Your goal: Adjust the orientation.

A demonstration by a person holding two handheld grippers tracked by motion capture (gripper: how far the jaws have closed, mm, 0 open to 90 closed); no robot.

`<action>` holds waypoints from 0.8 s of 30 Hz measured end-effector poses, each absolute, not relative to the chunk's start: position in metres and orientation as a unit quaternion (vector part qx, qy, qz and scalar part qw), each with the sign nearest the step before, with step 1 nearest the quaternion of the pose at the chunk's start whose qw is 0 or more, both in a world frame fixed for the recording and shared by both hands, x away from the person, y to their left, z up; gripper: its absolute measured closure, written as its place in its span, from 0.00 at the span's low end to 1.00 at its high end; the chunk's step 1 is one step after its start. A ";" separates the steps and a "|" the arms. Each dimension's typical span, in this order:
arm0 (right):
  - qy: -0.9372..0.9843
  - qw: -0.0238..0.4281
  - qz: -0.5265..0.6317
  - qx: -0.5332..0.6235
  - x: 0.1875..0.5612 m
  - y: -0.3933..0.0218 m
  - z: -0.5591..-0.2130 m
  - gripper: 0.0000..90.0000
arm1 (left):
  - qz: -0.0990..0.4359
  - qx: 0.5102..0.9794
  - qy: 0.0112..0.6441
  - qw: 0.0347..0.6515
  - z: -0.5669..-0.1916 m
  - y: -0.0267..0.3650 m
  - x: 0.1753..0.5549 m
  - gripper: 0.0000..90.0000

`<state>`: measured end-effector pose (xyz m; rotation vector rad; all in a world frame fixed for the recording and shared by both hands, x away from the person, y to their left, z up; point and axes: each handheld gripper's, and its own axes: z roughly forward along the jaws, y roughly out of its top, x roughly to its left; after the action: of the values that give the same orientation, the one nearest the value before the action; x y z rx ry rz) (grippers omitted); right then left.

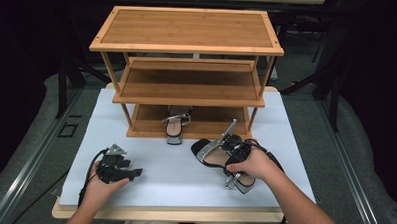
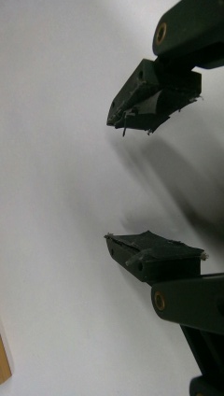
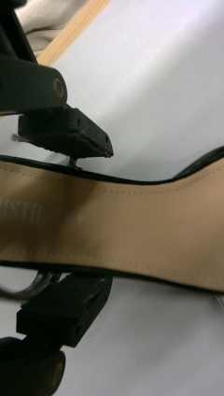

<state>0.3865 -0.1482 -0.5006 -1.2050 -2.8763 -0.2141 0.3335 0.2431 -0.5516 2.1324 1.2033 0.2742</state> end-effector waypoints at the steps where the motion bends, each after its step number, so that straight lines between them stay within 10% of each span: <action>1: -0.920 0.008 -0.059 -0.387 0.386 -0.146 -0.502 0.34 | 0.106 0.817 0.460 0.332 -0.552 0.244 0.334 0.40; 24: -0.905 -0.019 -0.045 -0.423 0.387 -0.143 -0.506 0.46 | 0.101 0.814 0.462 0.337 -0.552 0.244 0.333 0.40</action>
<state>0.3868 -0.1427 -0.5063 -1.3437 -2.8778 -0.1416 0.3333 0.2444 -0.5522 2.1214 1.2041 0.2636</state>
